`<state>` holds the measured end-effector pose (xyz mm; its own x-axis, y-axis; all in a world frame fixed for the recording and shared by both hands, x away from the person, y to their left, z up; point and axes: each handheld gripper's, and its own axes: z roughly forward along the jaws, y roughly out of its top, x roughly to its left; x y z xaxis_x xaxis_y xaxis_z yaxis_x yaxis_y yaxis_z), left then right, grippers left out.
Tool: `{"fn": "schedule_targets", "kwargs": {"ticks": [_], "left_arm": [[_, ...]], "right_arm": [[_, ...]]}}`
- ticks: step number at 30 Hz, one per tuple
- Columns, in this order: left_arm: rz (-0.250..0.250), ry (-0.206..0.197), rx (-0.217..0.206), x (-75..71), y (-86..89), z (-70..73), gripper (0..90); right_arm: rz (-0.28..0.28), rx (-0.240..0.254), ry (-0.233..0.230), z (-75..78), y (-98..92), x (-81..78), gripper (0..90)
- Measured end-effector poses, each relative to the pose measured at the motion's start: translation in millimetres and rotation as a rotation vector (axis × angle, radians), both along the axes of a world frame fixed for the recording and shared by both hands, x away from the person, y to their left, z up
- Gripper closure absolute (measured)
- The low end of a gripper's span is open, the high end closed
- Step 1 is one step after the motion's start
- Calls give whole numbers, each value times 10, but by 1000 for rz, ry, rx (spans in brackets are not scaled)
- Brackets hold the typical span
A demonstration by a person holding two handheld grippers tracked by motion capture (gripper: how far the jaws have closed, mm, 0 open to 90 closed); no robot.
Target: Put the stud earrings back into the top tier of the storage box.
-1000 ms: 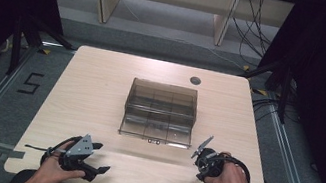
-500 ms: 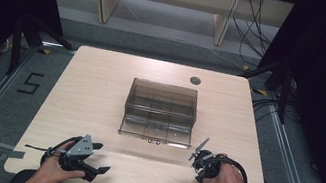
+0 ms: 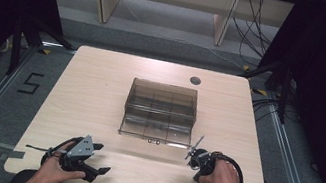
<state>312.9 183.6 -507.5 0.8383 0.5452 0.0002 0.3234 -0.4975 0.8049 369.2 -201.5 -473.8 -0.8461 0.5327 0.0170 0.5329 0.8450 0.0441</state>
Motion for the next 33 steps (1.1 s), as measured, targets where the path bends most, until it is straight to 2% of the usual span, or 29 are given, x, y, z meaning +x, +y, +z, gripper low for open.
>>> {"fn": "schedule_targets", "kwargs": {"ticks": [1,2,3,4,5,6,7,11,12,14,15,16,17,19,20,21,22,23,24,25,26,27,28,31,32,33], "left_arm": [[-12,2,19,12,20,16,193],[3,12,-1,5,10,12,193],[3,12,-1,5,10,12,193],[-19,-15,23,17,19,11,193],[-19,-15,23,17,19,11,193],[-7,2,3,6,6,6,193],[-7,2,3,6,6,6,193],[-16,2,15,17,19,18,193],[1,12,-7,7,11,9,193],[7,5,-6,10,14,8,192],[3,15,-12,9,11,7,192],[6,15,-9,7,5,1,192],[-8,-8,9,19,11,6,192],[-5,-7,7,17,11,5,192],[2,13,21,16,26,13,192],[2,9,20,15,27,14,191],[2,9,20,15,27,14,191],[4,10,9,11,20,8,191],[4,12,12,10,19,11,191],[-9,-7,6,23,23,7,191],[6,10,-2,13,15,0,191],[6,10,-2,13,15,0,191],[7,15,-12,5,5,0,191],[5,11,-1,7,20,8,191],[-2,6,28,19,38,17,191],[-2,6,28,19,38,17,191]], "right_arm": [[13,-16,-6,-11,-5,18,867],[-10,-27,-6,-2,8,4,867],[-10,-27,-6,-2,8,4,867],[25,-10,-7,-6,-11,25,868],[25,-10,-7,-6,-11,25,868],[27,-7,1,-6,-14,26,869],[11,-12,2,0,-15,19,870],[13,-13,5,6,-24,24,869],[16,4,4,14,-36,12,870],[-5,1,7,32,-28,-5,870],[48,13,-12,31,-57,20,870],[5,25,-8,76,-71,1,869],[24,28,-13,86,-86,12,869],[12,25,-16,115,-95,7,869],[18,46,-30,193,-118,16,869],[-2,43,-32,238,-122,11,869],[11,51,-38,262,-128,25,869],[11,51,-38,262,-128,25,869],[37,53,-42,308,-129,49,869],[26,42,-62,415,-112,53,869],[36,43,-68,467,-104,64,869],[36,43,-68,467,-104,64,869],[46,39,-76,561,-80,82,869],[36,35,-84,643,-58,98,869],[56,44,-95,725,-35,134,869],[56,44,-95,725,-35,134,869]]}}
